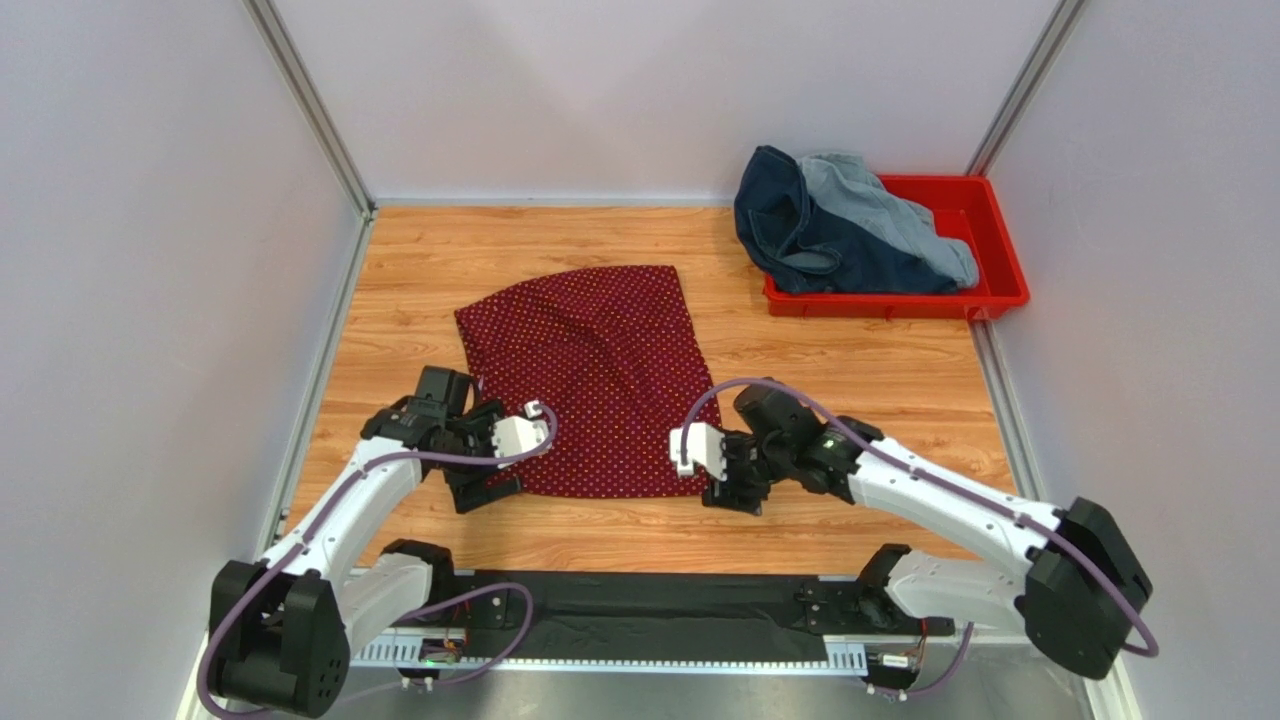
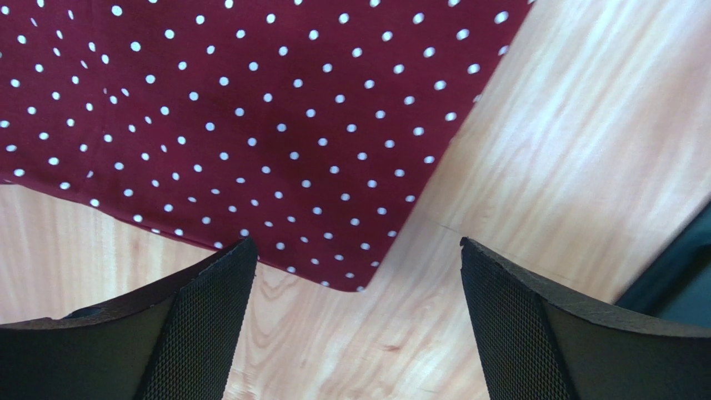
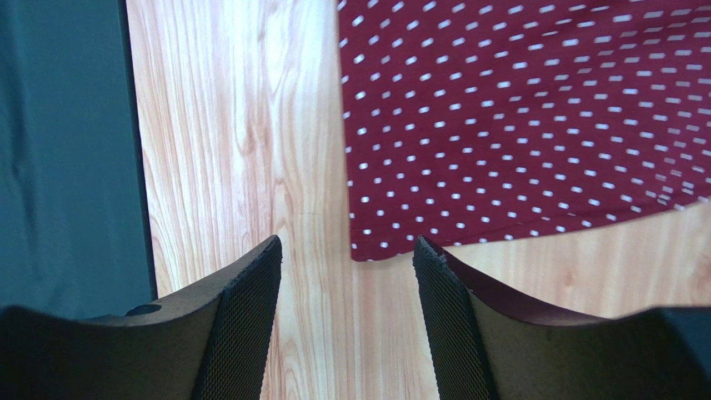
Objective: Fold and stack the skirts
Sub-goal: Flatten out the skirt at the center of the board.
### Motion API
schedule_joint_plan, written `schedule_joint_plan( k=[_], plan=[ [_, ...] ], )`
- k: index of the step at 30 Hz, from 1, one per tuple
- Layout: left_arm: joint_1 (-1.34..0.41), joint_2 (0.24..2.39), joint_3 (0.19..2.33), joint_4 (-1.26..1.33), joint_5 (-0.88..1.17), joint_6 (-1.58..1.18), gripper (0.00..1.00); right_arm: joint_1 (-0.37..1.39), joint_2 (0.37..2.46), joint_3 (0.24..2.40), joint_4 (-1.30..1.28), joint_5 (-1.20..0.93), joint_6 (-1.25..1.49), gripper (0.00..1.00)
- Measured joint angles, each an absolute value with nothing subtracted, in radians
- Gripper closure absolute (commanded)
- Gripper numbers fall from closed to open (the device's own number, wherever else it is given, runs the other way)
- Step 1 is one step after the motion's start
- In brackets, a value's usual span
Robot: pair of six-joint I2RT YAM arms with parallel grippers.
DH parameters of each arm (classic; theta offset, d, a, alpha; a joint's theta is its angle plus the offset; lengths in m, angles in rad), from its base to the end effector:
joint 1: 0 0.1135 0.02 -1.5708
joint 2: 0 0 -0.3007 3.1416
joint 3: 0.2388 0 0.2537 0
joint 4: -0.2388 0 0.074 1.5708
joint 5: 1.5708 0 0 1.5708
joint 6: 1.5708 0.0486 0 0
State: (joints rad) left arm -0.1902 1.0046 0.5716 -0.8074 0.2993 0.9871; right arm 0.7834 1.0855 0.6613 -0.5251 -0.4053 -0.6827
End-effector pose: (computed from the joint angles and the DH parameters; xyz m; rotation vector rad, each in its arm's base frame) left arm 0.1413 -0.0418 0.2044 1.5650 2.2213 -0.2018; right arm 0.1269 0.1534 0.2362 -1.7873 1.7395 0.5509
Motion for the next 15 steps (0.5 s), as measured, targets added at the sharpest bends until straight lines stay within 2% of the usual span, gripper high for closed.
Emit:
schedule_joint_plan(
  k=[5, 7, 8, 10, 11, 13, 14, 15],
  plan=[
    [-0.190, 1.025, 0.506, -0.717, 0.237, 1.040, 0.09, 0.832, 1.217, 0.661, -0.530, -0.321, -0.771, 0.43],
    [-0.190, 1.048, 0.496, -0.696, 0.218, 1.047, 0.14, 0.836, 1.269, 0.662, -0.525, -0.293, -0.791, 0.44],
    [-0.190, 1.051, 0.496, -0.677, 0.207, 1.050, 0.22, 0.838, 1.292, 0.663, -0.522, -0.279, -0.800, 0.45],
    [-0.190, 1.061, 0.495, -0.649, 0.193, 1.056, 0.29, 0.846, 1.330, 0.663, -0.505, -0.244, -0.813, 0.47],
    [-0.191, 1.063, 0.494, -0.637, 0.188, 1.060, 0.39, 0.852, 1.348, 0.663, -0.493, -0.228, -0.817, 0.48],
    [-0.190, 1.068, 0.487, -0.617, 0.179, 1.064, 0.49, 0.860, 1.374, 0.670, -0.481, -0.205, -0.822, 0.56],
    [-0.191, 1.068, 0.484, -0.609, 0.175, 1.064, 0.61, 0.862, 1.379, 0.673, -0.466, -0.193, -0.825, 0.62],
    [-0.191, 1.069, 0.482, -0.607, 0.173, 1.061, 0.70, 0.865, 1.386, 0.676, -0.456, -0.188, -0.829, 0.76]
  ],
)
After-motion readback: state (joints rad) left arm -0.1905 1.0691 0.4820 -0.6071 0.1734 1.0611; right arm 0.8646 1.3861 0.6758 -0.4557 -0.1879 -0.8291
